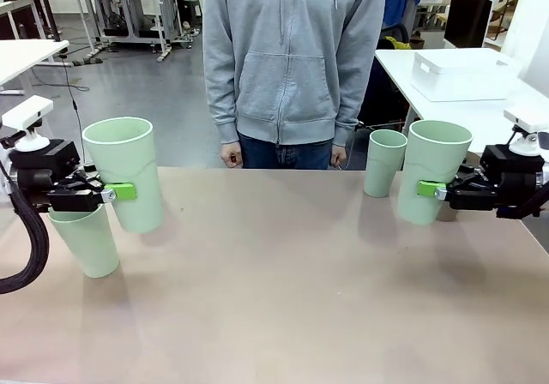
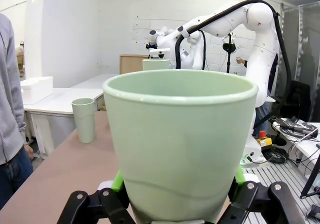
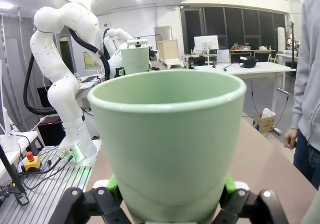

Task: Stack the cups and store them in the basket.
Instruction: Place the stack of Reusable plastic cups into the Pantry Basket.

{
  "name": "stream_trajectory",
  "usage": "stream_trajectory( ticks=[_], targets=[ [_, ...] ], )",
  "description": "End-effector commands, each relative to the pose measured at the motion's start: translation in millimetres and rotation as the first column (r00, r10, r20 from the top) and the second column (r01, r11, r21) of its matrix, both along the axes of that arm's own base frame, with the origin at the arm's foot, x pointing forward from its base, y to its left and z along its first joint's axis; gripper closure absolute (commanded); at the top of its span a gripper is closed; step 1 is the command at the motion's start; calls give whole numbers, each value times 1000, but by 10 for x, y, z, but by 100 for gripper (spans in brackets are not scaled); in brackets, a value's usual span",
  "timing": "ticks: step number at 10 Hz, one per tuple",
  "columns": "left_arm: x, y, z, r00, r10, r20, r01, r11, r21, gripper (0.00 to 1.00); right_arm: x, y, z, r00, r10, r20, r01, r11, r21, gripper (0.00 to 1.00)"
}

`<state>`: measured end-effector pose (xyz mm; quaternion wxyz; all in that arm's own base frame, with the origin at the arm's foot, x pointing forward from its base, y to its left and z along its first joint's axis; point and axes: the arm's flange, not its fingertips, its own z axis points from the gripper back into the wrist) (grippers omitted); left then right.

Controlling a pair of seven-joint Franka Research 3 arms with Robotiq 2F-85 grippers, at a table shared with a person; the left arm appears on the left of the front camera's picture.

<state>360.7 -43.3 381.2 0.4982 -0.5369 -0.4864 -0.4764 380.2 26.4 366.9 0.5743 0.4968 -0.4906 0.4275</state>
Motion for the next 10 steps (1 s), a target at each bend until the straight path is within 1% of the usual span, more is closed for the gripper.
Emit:
stream_trajectory(
  ticks=[1,10],
  targets=[
    [-8,-7,12,1000,-7,5,7,1000,-8,13,13,14,17,1000,-7,15,7,1000,3,16],
    [-8,-7,12,1000,-7,5,7,1000,-8,13,13,14,17,1000,-7,15,7,1000,3,16]
  ],
)
